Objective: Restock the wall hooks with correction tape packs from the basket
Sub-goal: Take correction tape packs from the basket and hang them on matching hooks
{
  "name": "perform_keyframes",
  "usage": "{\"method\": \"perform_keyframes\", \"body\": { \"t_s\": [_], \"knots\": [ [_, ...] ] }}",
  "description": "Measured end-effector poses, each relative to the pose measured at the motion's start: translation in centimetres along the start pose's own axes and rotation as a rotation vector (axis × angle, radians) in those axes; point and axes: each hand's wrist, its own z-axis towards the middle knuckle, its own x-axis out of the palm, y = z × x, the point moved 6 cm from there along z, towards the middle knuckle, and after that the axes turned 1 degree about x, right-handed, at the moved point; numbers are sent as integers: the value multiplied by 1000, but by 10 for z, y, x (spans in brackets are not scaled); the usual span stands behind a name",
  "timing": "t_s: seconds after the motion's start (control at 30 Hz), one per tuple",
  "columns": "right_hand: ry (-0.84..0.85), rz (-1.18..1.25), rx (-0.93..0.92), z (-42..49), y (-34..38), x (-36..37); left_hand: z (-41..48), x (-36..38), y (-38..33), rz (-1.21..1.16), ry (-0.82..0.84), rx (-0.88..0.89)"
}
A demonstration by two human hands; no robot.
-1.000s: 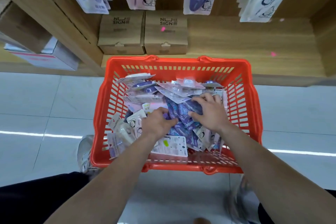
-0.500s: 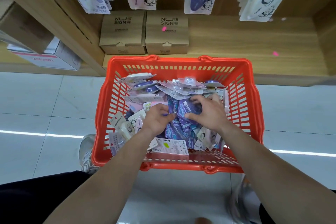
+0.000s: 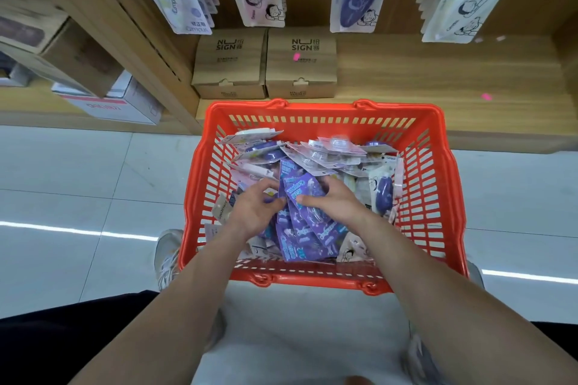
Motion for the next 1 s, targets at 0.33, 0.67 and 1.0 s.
{"method": "perform_keyframes", "body": {
  "t_s": [0.33,0.67,1.0],
  "knots": [
    [100,105,-19,-12,2,3,-1,-18,-9,-40,1,51],
    [20,411,-103,-25,34,10,-31,-56,-35,-221,-142,179],
    [82,363,-79,-34,28,-3,-31,-33,-29,-380,-218,50]
  ]
}}
